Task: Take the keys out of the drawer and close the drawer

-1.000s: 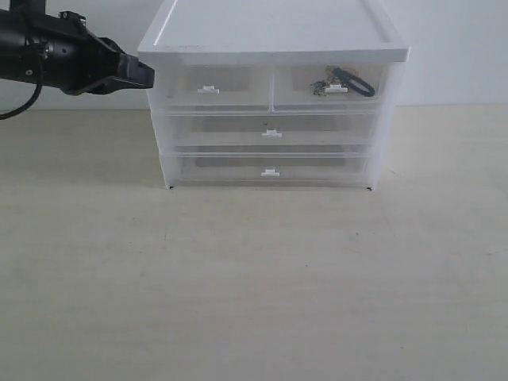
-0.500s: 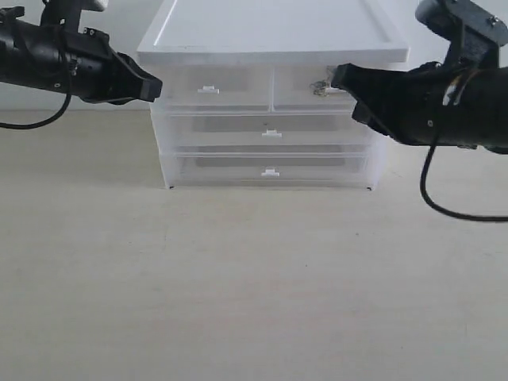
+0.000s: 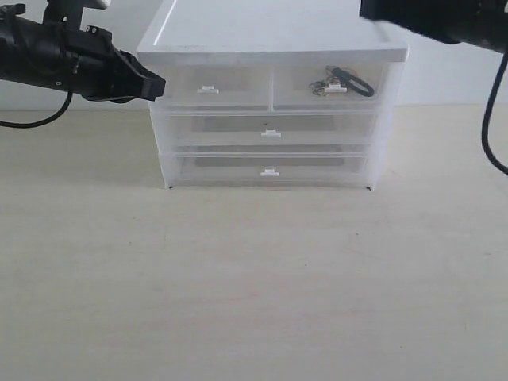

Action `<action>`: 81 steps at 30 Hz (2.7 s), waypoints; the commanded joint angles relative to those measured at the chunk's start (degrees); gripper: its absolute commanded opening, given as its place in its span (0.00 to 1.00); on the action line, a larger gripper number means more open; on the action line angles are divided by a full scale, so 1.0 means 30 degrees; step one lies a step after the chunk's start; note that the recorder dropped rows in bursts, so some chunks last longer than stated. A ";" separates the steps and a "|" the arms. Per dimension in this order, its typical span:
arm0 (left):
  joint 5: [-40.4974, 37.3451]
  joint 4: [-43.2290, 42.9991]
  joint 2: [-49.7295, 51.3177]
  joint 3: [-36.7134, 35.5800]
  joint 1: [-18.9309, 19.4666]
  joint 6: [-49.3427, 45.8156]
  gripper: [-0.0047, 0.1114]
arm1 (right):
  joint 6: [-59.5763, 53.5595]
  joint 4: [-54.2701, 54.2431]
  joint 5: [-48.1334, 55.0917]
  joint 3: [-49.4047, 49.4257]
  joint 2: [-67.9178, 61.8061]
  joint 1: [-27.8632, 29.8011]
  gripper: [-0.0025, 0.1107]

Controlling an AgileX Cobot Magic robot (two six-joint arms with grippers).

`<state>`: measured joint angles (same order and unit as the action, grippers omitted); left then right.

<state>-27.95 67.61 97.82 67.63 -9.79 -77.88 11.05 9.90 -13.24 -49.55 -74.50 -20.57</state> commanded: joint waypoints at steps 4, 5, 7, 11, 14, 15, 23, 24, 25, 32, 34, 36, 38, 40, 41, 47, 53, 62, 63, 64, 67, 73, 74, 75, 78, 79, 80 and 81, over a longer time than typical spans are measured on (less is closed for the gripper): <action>-0.0104 0.0187 -0.0005 0.0126 -0.0104 -0.0684 0.08 | -1.0529 0.4265 0.2343 0.0290 0.0178 0.0006 0.02; -0.0103 0.0232 -0.0005 0.0126 -0.0104 -0.0684 0.08 | -1.2551 0.4265 0.2740 0.0290 0.0266 0.0006 0.02; -0.0208 0.0235 -0.0005 0.0126 -0.0104 -0.0684 0.08 | -1.4716 0.4265 0.3606 0.0022 0.0626 0.0006 0.02; -0.0044 0.0495 -0.0005 0.0126 -0.0104 -0.0684 0.08 | -1.1336 0.1726 0.4859 -0.1547 0.0814 0.0412 0.02; -0.0037 0.0623 -0.0005 0.0126 -0.0104 -0.0684 0.08 | -0.8146 -0.0312 0.5317 -0.2914 0.0587 0.1268 0.02; -0.0209 0.0623 -0.0005 0.0126 -0.0104 -0.0684 0.08 | -0.7569 -0.0727 0.5900 -0.3485 0.0586 0.1626 0.02; -0.0184 0.0681 -0.0005 0.0126 -0.0104 -0.0979 0.08 | -0.5047 -1.1204 1.2368 -0.6348 0.0258 0.6944 0.02; -0.0310 0.0681 -0.0005 0.0126 -0.0104 -0.0979 0.08 | -0.5293 -1.2298 1.3126 -0.6307 -0.0028 0.7637 0.02; -0.0310 0.0681 -0.0005 0.0126 -0.0104 -0.0979 0.08 | -0.5817 -1.3406 1.3926 -0.6307 -0.0331 0.8132 0.02; -0.0433 0.0681 -0.0005 0.0126 -0.0104 -0.0979 0.08 | -1.9206 -3.0367 2.4157 -0.5367 -0.4478 0.8980 0.02; -0.0801 0.0681 -0.0005 0.0126 -0.0104 -0.0979 0.08 | -2.1800 -3.4040 2.4234 -0.3696 -0.5017 0.8907 0.02; -0.0996 0.0681 -0.0005 0.0126 -0.0104 -0.0979 0.08 | -2.4831 -3.6614 2.4277 -0.1552 -0.5514 0.8907 0.02; -0.0867 0.0681 -0.0005 0.0126 -0.0104 -0.1065 0.08 | -2.7025 -3.6614 2.5040 -0.0100 -0.6176 0.8941 0.02; -0.0623 0.0772 -0.0005 0.0126 -0.0104 -0.1415 0.08 | -2.7862 -3.6614 2.5604 0.0417 -0.6945 0.8901 0.02; -0.0540 0.0918 -0.0005 0.0126 -0.0104 -0.1477 0.08 | -2.7903 -3.6614 2.5822 0.0563 -0.7414 0.8901 0.02; -0.0233 0.1889 -0.0005 0.0126 -0.0104 -0.2105 0.08 | -2.7782 -3.6614 2.4701 0.0135 -0.9448 0.8947 0.17; -0.0098 0.2379 -0.0005 0.0126 -0.0104 -0.2918 0.08 | -2.7867 -3.6614 2.3820 -0.1296 -0.9784 0.8910 0.46; 0.0145 0.3465 0.0335 0.0405 -0.0216 -0.5158 0.08 | -2.6178 -3.6614 2.4758 -0.3590 -1.1594 0.7960 0.46; 0.0307 0.3242 0.0514 0.0405 -0.0312 -0.5434 0.08 | -2.5967 -3.6614 2.5021 -0.3822 -1.1904 0.7960 0.46; 0.0559 0.2968 0.0676 0.0405 -0.0491 -0.5783 0.08 | -2.5842 -3.6614 2.5196 -0.3976 -1.2179 0.7960 0.46; 0.1943 0.2806 0.1141 0.0405 -0.0996 -0.6156 0.08 | -2.5683 -3.6614 2.5263 -0.4256 -1.2647 0.7998 0.46; 0.2933 0.2806 0.1879 0.0822 -0.1129 -0.6399 0.08 | -2.5317 -3.6614 2.6281 -0.4873 -1.2694 0.7998 0.37; 0.3100 0.2843 0.1969 0.0907 -0.1129 -0.6399 0.08 | -2.5260 -3.6614 2.6163 -0.4978 -1.2694 0.7998 0.36; 0.3184 0.2843 0.2016 0.0995 -0.1129 -0.6399 0.08 | -2.5260 -3.6614 2.6015 -0.5043 -1.2694 0.7998 0.36; 0.3447 0.3025 0.2170 0.1272 -0.1129 -0.6399 0.08 | -2.5260 -3.6614 2.5918 -0.5043 -1.2694 0.7998 0.36; 0.3544 0.3108 0.2285 0.1395 -0.1129 -0.6399 0.08 | -2.5300 -3.6614 2.5959 -0.5043 -1.2694 0.7998 0.36; 0.3544 0.3157 0.2389 0.1554 -0.1129 -0.6399 0.08 | -2.5340 -3.6614 2.5950 -0.5043 -1.2694 0.7998 0.36; 0.3544 0.3190 0.2485 0.1686 -0.1129 -0.6399 0.08 | -2.5340 -3.6614 2.5950 -0.5043 -1.2694 0.7998 0.36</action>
<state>-18.81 75.82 104.31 71.19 -12.96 -96.69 -64.63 -99.78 64.51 -64.38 -112.61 3.35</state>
